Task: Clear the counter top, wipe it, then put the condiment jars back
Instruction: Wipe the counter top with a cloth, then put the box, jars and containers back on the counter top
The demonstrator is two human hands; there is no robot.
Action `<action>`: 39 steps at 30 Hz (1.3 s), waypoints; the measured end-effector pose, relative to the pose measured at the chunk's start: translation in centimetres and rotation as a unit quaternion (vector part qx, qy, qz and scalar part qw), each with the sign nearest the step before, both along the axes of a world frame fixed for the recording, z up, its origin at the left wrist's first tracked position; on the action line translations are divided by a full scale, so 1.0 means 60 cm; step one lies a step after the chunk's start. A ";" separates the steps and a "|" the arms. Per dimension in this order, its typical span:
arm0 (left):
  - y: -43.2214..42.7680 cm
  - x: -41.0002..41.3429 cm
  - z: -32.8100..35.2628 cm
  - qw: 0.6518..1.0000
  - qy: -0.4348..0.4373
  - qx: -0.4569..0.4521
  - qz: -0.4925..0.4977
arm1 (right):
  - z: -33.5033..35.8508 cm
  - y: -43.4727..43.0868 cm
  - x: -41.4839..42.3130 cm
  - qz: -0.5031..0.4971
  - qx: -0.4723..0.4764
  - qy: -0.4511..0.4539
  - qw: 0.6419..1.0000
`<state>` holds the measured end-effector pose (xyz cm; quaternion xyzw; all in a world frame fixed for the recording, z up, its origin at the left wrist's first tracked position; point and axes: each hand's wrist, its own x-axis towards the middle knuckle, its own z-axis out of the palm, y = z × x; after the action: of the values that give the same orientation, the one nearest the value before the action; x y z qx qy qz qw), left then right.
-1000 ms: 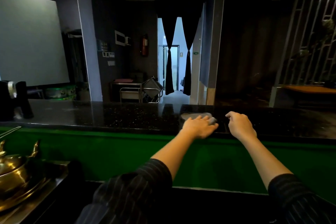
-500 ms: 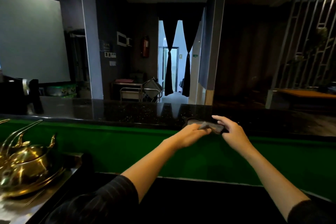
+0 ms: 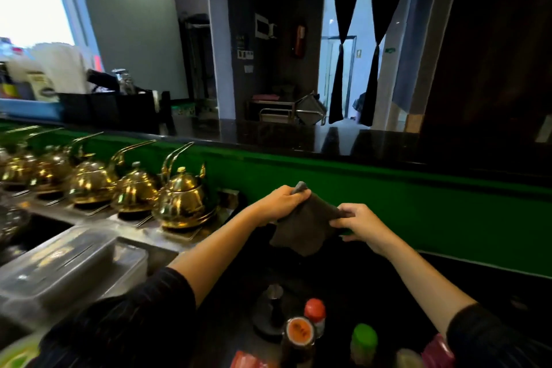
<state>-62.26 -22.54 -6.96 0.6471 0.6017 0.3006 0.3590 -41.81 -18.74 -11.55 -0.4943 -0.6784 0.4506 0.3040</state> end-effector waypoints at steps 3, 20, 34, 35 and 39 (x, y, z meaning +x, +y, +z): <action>-0.045 -0.115 -0.018 0.995 -0.043 -0.058 0.065 | -0.013 -0.027 -0.103 0.048 -0.037 0.042 0.997; -0.154 -0.398 -0.152 0.965 0.100 -0.094 0.222 | -0.134 -0.117 -0.453 -0.015 -0.165 0.036 0.986; -0.245 -0.227 -0.157 0.917 0.345 0.137 0.147 | -0.137 -0.193 -0.341 0.125 -0.091 -0.102 0.983; -0.252 -0.203 -0.162 0.923 0.332 0.142 0.132 | -0.128 -0.201 -0.320 0.135 -0.075 -0.123 0.980; -0.286 -0.112 -0.193 0.954 0.256 0.138 0.073 | -0.107 -0.245 -0.205 0.153 -0.026 -0.187 0.970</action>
<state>-68.97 -39.69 -18.53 0.7001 0.6716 0.2299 0.0770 -54.09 -33.46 -17.99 -0.4675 -0.7789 0.4091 0.0865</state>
